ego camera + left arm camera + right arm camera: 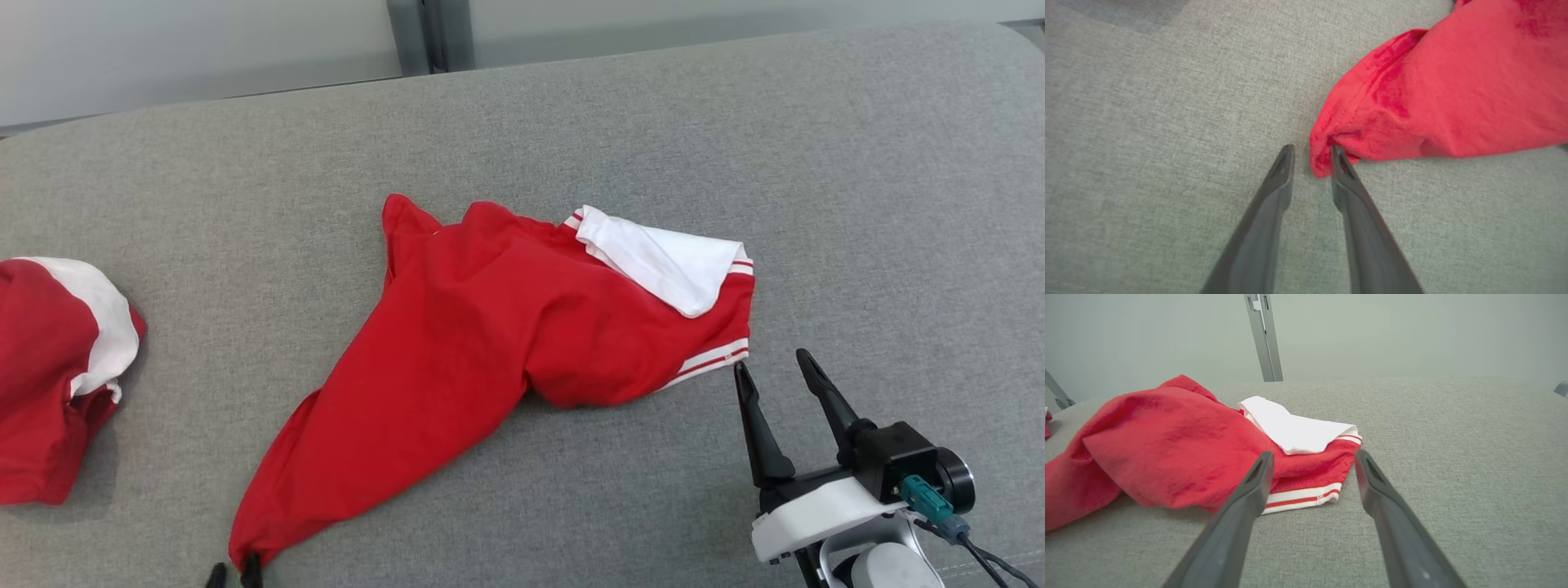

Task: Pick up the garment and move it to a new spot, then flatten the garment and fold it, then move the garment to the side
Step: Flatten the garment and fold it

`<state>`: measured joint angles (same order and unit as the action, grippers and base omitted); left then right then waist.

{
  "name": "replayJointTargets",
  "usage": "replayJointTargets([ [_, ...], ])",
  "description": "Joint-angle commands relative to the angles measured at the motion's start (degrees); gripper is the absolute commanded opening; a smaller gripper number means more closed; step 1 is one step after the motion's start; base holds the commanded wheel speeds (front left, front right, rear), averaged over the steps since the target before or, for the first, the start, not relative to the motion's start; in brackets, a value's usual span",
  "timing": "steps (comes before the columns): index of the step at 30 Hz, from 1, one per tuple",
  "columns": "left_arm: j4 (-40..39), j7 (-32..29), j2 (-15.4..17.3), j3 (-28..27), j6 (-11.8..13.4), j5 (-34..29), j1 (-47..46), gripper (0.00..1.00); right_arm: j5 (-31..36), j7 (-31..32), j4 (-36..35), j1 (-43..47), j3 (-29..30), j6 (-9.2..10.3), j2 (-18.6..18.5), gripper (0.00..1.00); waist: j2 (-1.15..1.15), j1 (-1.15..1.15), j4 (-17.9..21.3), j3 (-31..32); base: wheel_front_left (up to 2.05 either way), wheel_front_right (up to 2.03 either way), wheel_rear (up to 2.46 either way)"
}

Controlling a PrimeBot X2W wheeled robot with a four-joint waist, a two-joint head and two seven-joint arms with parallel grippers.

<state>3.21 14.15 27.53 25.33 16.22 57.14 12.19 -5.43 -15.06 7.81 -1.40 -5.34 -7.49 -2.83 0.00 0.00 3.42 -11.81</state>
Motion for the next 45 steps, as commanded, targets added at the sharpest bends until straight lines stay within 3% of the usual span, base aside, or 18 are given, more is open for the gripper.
replayJointTargets([
  [1, 0.13, -0.15, 0.57, -0.1, 0.62, -0.57, 0.43, 1.0, 0.3, -0.17, -0.18, 0.07, -0.13, -0.01, -0.14, 1.0, 0.0, 0.0, 0.14, 0.09, 0.0, 0.0, 0.0],
  [7, -2.5, -0.57, 4.96, -0.64, 4.99, -4.18, 1.43, 1.0, 0.08, -0.17, -0.69, 0.8, 0.4, -0.01, -0.14, 1.0, 0.0, 0.0, 0.3, -0.06, 0.0, 0.0, 0.0],
  [12, -12.37, -1.27, 7.67, 0.16, 6.47, -9.2, -3.26, 1.0, -0.46, -0.17, -0.66, 0.2, -0.39, -0.01, -0.15, 1.0, 0.0, 0.0, 1.28, -0.39, 0.0, 0.0, 0.0],
  [15, -18.03, -4.53, 7.66, 4.14, 6.44, -13.22, -8.16, 1.0, -1.01, -0.17, -0.75, -0.94, -1.23, -0.01, -0.17, 1.0, 0.0, 0.0, 3.14, -0.77, 0.0, 0.0, 0.0],
  [18, -19.24, -9.7, 5.83, 10.76, 4.44, -18.62, -16.53, 1.0, -1.99, -0.17, -0.66, -1.48, -2.47, -0.01, -0.09, 1.0, 0.0, 0.0, 6.0, -1.4, 0.0, 0.0, 0.0],
  [20, -18.31, -13.04, 2.02, 15.43, 2.07, -20.8, -22.33, 1.0, -2.83, -0.17, -0.46, -1.84, -3.25, -0.01, -0.13, 1.0, 0.0, 0.0, 8.24, -1.89, 0.0, 0.0, 0.0],
  [24, -11.49, -19.57, -3.25, 23.35, -2.6, -25.66, -33.02, 1.0, -4.29, -0.17, -0.24, -2.39, -4.41, -0.01, -0.06, 1.0, 0.0, 0.0, 13.17, -3.02, 0.0, 0.0, 0.0],
  [26, -7.31, -21.29, -6.09, 25.03, -3.7, -26.38, -36.43, 1.0, -5.15, -0.17, -0.26, -2.47, -4.78, -0.01, -0.12, 1.0, 0.0, 0.0, 15.67, -3.53, 0.0, 0.0, 0.0],
  [30, 2.16, -24.47, -7.76, 28.52, -4.72, -30.88, -41.79, 1.0, -6.62, -0.17, -0.34, -2.13, -5.14, -0.01, -0.07, 1.0, 0.0, 0.0, 19.93, -4.33, 0.0, 0.0, 0.0],
  [33, 7.14, -26.51, -9.12, 30.22, -5.85, -30.78, -43.18, 1.0, -7.24, -0.17, -0.28, -1.5, -4.78, -0.01, -0.1, 1.0, 0.0, 0.0, 22.22, -4.47, 0.0, 0.0, 0.0],
  [39, 14.51, -28.86, -9.78, 31.58, -4.11, -32.74, -44.68, 1.0, -7.51, -0.17, -0.48, -0.63, -4.29, -0.01, -0.07, 1.0, 0.0, 0.0, 23.2, -4.26, 0.0, 0.0, 0.0],
  [40, 15.83, -29.12, -9.7, 31.81, -3.71, -33.39, -45.12, 0.78, -7.57, -0.17, -0.4, -0.77, -4.31, -0.01, -0.07, 1.0, 0.0, 0.0, 23.22, -4.19, 0.0, 0.0, 0.0],
  [41, 17.05, -29.21, -9.79, 31.89, -3.7, -33.41, -45.2, 0.01, -7.59, -0.17, -0.36, -1.1, -4.35, -0.01, -0.07, 1.0, 0.0, 0.0, 23.19, -4.13, 0.0, 0.0, 0.0],
  [45, 18.0, -27.7, -11.16, 31.32, -5.08, -31.4, -44.9, 0.0, -7.32, -0.17, -0.56, -1.6, -3.87, -0.01, -0.08, 1.0, 0.0, 0.0, 22.26, -3.69, 0.0, 0.0, 0.0],
])
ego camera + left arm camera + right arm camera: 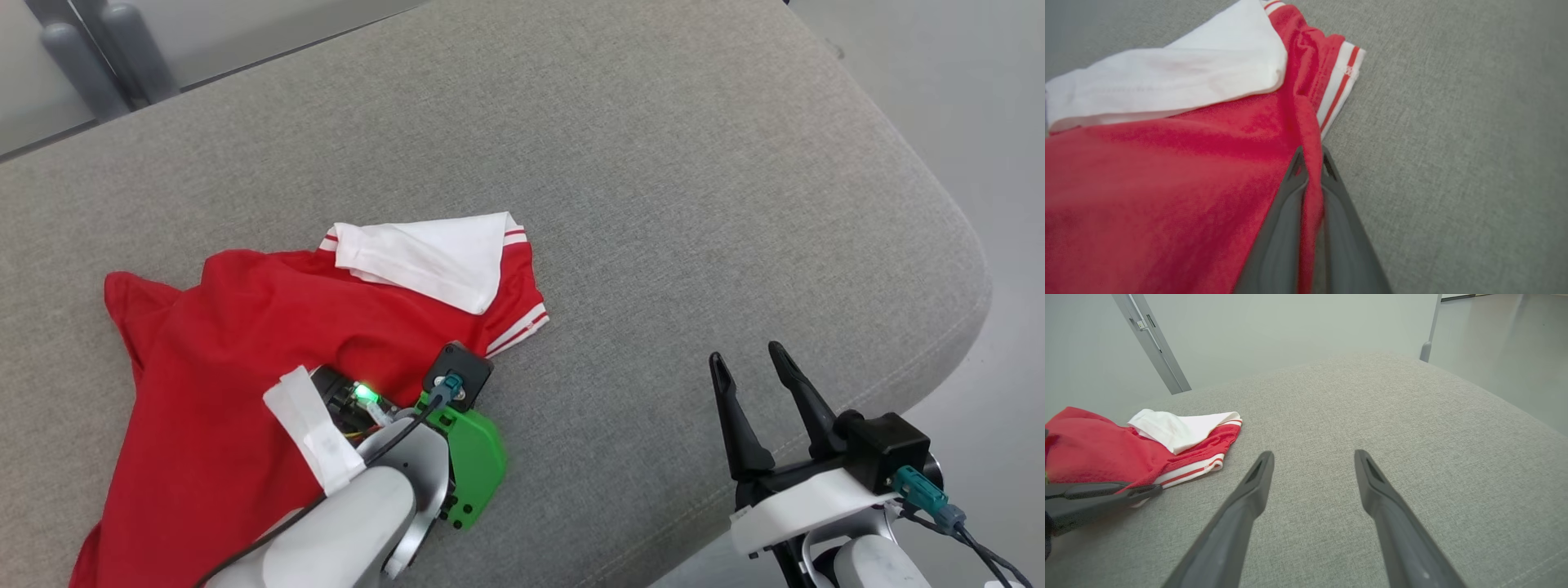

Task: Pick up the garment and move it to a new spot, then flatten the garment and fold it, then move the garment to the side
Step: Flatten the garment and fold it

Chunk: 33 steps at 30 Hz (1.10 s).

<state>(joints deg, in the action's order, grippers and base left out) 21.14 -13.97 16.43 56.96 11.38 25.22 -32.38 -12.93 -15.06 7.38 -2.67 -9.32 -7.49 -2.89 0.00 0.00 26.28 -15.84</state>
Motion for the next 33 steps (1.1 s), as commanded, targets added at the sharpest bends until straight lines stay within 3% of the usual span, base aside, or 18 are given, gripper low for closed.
replayJointTargets([
  [1, -0.5, 1.44, -0.66, -0.88, -0.28, 1.17, -0.17, 0.0, 0.42, -0.17, -0.13, -0.26, 0.18, -0.01, -0.01, 1.0, 0.0, 0.0, -0.88, 0.46, 0.0, 0.0, 0.0],
  [8, -11.09, 8.53, -4.39, -6.24, -1.74, 8.74, 2.93, 0.0, 1.77, -0.17, 0.34, 0.69, 0.99, -0.01, -0.02, 1.0, 0.0, 0.0, -3.21, 1.81, 0.0, 0.0, 0.0],
  [14, -23.0, 10.46, -6.46, -10.65, -3.99, 17.95, 6.85, 0.0, 2.95, -0.17, 0.51, 0.68, 1.67, -0.01, -0.04, 1.0, 0.0, 0.0, -4.74, 2.73, 0.0, 0.0, 0.0],
  [20, -28.3, 9.9, -9.12, -14.51, -5.89, 28.38, 10.71, 0.0, 3.62, -0.17, 0.74, 0.44, 1.3, -0.01, -0.04, 1.0, 0.0, 0.0, -5.19, 3.09, 0.0, 0.0, 0.0],
  [27, -26.14, 11.03, -11.17, -20.75, -4.8, 37.3, 11.35, 0.0, 3.76, -0.17, 0.71, 0.27, 0.77, -0.01, -0.03, 1.0, 0.0, 0.0, -4.6, 2.66, 0.0, 0.0, 0.0],
  [33, -14.32, 14.11, -8.25, -28.74, -2.67, 36.32, 5.31, 0.0, 3.18, -0.17, 0.81, -0.07, 0.02, -0.01, -0.04, 1.0, 0.0, 0.0, -3.23, 1.63, 0.0, 0.0, 0.0],
])
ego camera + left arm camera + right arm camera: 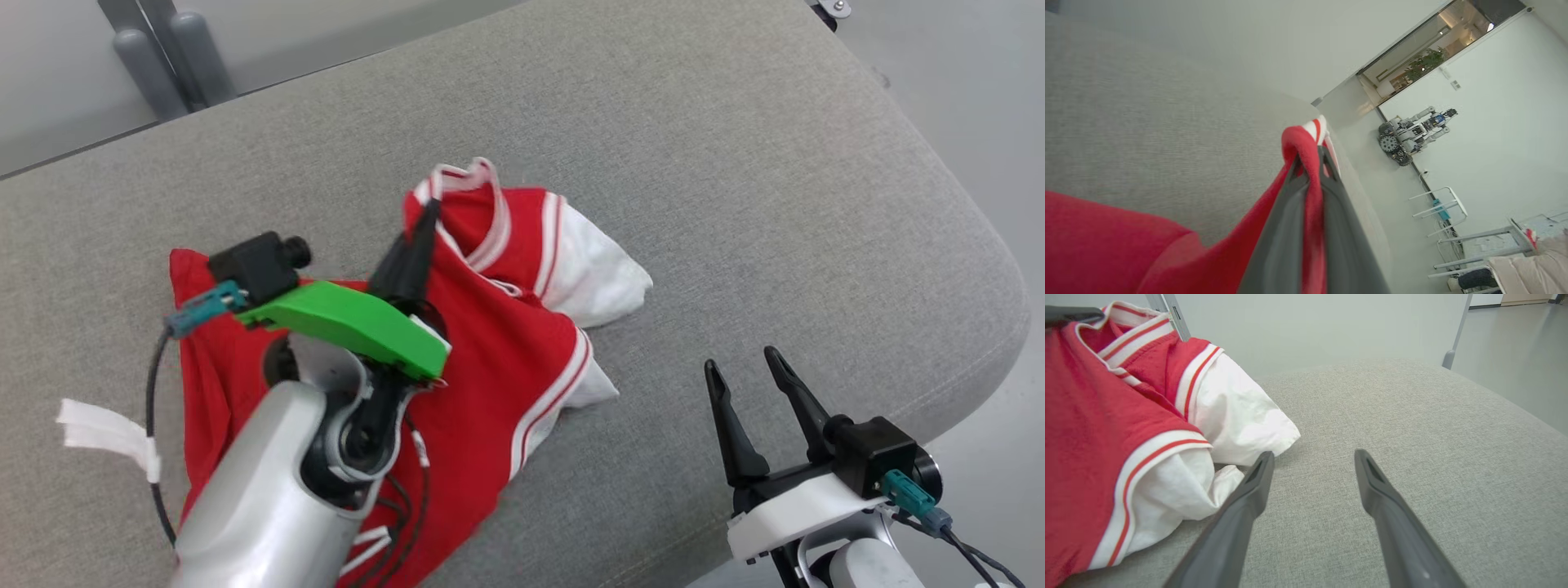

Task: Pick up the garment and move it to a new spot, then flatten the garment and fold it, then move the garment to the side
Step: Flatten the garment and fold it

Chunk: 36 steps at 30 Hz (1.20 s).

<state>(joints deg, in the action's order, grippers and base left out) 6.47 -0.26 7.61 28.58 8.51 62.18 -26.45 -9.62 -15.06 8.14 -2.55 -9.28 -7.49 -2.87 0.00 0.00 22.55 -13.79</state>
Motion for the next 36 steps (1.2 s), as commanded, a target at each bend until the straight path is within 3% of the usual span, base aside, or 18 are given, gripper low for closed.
replayJointTargets([
  [1, 2.61, 1.27, 1.4, -1.21, 0.58, -1.49, -1.71, 0.0, -0.26, -0.17, 0.03, -0.24, -0.06, -0.01, -0.06, 1.0, 0.0, 0.0, 0.72, -0.59, 0.0, 0.0, 0.0],
  [6, 15.5, 8.73, 4.63, -6.1, 3.11, -5.26, -6.13, 0.0, -0.88, -0.17, 0.19, -0.07, -0.24, -0.01, -0.04, 1.0, 0.0, 0.0, 1.86, -1.54, 0.0, 0.0, 0.0],
  [7, 17.46, 9.55, 5.09, -6.06, 3.1, -6.22, -6.61, 0.07, -0.93, -0.17, 0.27, 0.1, -0.23, -0.01, -0.05, 1.0, 0.0, 0.0, 1.98, -1.61, 0.0, 0.0, 0.0],
  [8, 19.69, 10.02, 5.48, -5.68, 2.88, -7.06, -7.1, 0.35, -1.04, -0.17, 0.33, 0.27, -0.23, -0.01, -0.05, 1.0, 0.0, 0.0, 2.1, -1.71, 0.0, 0.0, 0.0],
  [9, 21.19, 10.19, 5.72, -5.19, 2.53, -7.79, -7.5, 0.76, -1.1, -0.17, 0.33, 0.35, -0.22, -0.01, -0.06, 1.0, 0.0, 0.0, 2.14, -1.78, 0.0, 0.0, 0.0],
  [10, 22.58, 10.11, 5.97, -4.27, 1.99, -8.49, -7.88, 1.0, -1.17, -0.17, 0.33, 0.43, -0.13, -0.01, -0.04, 1.0, 0.0, 0.0, 2.12, -1.83, 0.0, 0.0, 0.0],
  [14, 23.56, 9.42, 7.45, -0.44, -0.49, -11.89, -7.96, 1.0, -1.27, -0.17, 0.34, 0.68, 0.57, -0.01, -0.04, 1.0, 0.0, 0.0, 1.68, -1.62, 0.0, 0.0, 0.0],
  [16, 22.17, 9.65, 9.4, 2.1, 0.26, -15.21, -7.24, 1.0, -1.24, -0.17, 0.13, 0.6, 0.96, -0.01, -0.06, 1.0, 0.0, 0.0, 1.36, -1.32, 0.0, 0.0, 0.0],
  [22, 9.97, 8.25, 13.6, 4.72, 10.0, -22.02, -2.56, 1.0, -0.48, -0.17, -0.11, 1.27, 2.0, -0.01, -0.05, 1.0, 0.0, 0.0, -0.29, -0.26, 0.0, 0.0, 0.0],
  [26, -2.35, 3.95, 15.28, 9.92, 13.27, -26.56, 0.15, 1.0, -0.41, -0.17, -0.19, 0.8, 1.48, -0.01, -0.07, 1.0, 0.0, 0.0, -0.77, -0.38, 0.0, 0.0, 0.0],
  [28, -7.7, 1.5, 14.23, 13.75, 12.6, -27.59, 0.85, 1.0, -0.46, -0.17, -0.24, 0.34, 1.35, -0.01, -0.07, 1.0, 0.0, 0.0, -0.85, -0.6, 0.0, 0.0, 0.0],
  [30, -11.42, -0.45, 11.14, 16.44, 10.96, -25.31, 1.64, 1.0, -0.52, -0.17, -0.35, -0.08, 1.21, -0.01, -0.06, 1.0, 0.0, 0.0, -0.82, -0.99, 0.0, 0.0, 0.0],
  [36, -4.84, -5.66, 6.6, 23.79, 7.14, -26.11, -1.9, 1.0, -1.8, -0.17, -0.26, -1.34, -0.32, -0.01, -0.08, 1.0, 0.0, 0.0, 1.89, -1.98, 0.0, 0.0, 0.0],
])
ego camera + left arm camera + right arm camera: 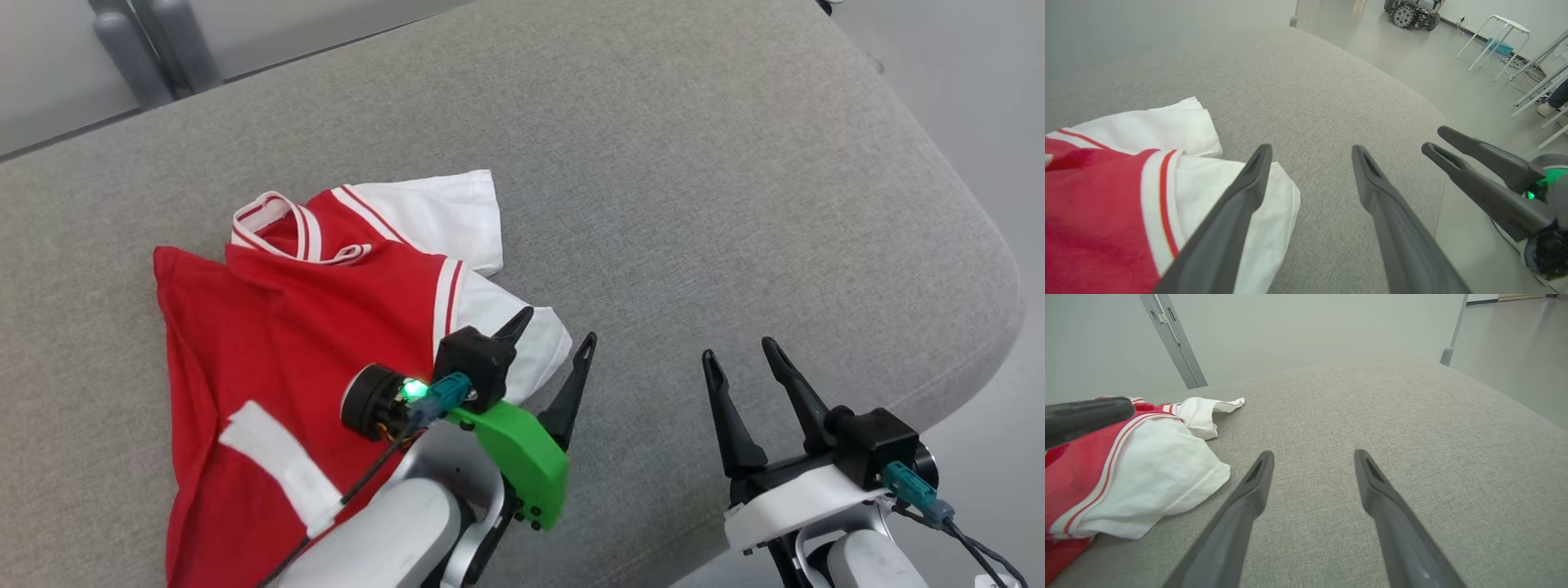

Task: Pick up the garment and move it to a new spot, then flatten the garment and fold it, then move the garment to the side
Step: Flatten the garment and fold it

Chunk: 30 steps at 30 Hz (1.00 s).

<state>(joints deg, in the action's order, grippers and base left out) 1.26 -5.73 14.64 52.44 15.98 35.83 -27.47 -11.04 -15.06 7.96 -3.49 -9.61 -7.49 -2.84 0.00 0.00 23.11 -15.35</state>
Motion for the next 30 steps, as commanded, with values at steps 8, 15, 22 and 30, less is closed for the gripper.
replayJointTargets([
  [8, 20.49, -7.08, 0.29, 6.56, -1.65, -6.5, -7.88, 0.68, -2.26, -0.17, 0.08, 0.82, -0.8, -0.01, -0.07, 1.0, 0.0, 0.0, 6.25, -1.35, 0.0, 0.0, 0.0],
  [15, 25.23, -4.06, -0.27, 5.47, -3.85, -4.56, -7.94, 0.0, -2.74, -0.17, -0.26, 2.04, 0.7, -0.01, -0.07, 1.0, 0.0, 0.0, 7.19, -1.18, 0.0, 0.0, 0.0],
  [22, 15.08, 1.44, -4.4, 4.87, -7.72, -1.57, -7.94, 0.0, -1.92, -0.17, 0.09, 1.61, 0.53, -0.01, -0.09, 1.0, 0.0, 0.0, 5.38, -0.38, 0.0, 0.0, 0.0],
  [30, 12.75, 6.49, -10.12, 4.74, -15.63, 7.41, -2.78, 1.0, -0.97, -0.17, 0.11, 0.87, 0.51, -0.01, -0.11, 1.0, 0.0, 0.0, 3.65, 0.22, 0.0, 0.0, 0.0],
])
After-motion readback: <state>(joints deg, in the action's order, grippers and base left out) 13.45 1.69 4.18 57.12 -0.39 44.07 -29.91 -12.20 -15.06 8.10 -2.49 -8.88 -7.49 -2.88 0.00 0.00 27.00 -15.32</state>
